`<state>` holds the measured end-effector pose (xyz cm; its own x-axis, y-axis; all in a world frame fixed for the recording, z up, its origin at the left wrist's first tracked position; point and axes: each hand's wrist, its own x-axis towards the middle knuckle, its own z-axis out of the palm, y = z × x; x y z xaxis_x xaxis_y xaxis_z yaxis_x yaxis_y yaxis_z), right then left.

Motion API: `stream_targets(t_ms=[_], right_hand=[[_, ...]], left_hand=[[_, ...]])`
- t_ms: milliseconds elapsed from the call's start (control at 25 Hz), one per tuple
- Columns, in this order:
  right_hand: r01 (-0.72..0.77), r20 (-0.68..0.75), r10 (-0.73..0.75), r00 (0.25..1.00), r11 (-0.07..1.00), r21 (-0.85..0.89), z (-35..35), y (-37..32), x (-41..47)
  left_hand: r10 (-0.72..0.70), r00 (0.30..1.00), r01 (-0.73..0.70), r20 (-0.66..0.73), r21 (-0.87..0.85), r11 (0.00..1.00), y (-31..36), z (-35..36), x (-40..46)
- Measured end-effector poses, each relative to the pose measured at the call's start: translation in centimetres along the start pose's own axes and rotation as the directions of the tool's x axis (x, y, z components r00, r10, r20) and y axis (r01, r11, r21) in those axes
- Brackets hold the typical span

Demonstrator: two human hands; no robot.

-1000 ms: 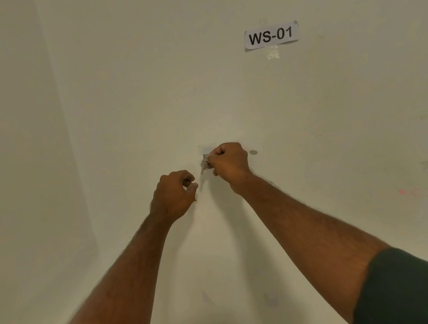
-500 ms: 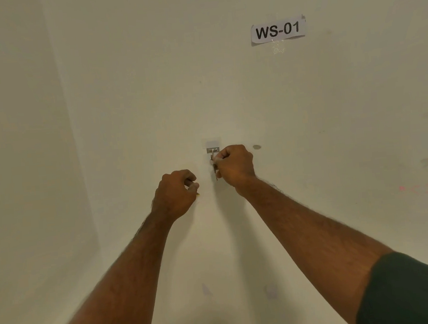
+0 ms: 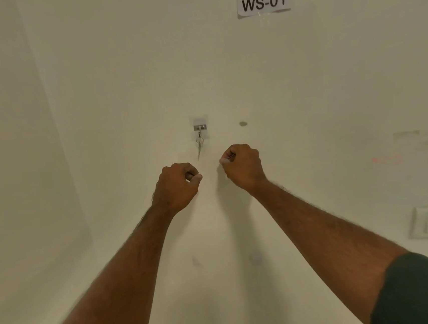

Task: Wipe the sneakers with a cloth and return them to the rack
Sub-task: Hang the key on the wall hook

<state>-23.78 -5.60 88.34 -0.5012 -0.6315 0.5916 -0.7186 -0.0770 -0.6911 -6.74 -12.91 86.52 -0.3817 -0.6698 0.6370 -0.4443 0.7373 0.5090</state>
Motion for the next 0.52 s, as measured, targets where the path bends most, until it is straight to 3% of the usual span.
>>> stream_targets(t_ms=[160,520], right_hand=[[-0.027,0.050,0.034,0.998,0.989,-0.147,-1.2,5.2,-5.1],[-0.230,0.227,0.315,0.921,0.914,-0.335,-4.2,20.1,-19.9]], left_hand=[[-0.043,0.995,0.051,0.092,-0.083,0.995,-0.1,3.7,-4.0],[-0.123,0.926,0.183,0.357,-0.138,0.973,-0.1,17.1,-17.3]])
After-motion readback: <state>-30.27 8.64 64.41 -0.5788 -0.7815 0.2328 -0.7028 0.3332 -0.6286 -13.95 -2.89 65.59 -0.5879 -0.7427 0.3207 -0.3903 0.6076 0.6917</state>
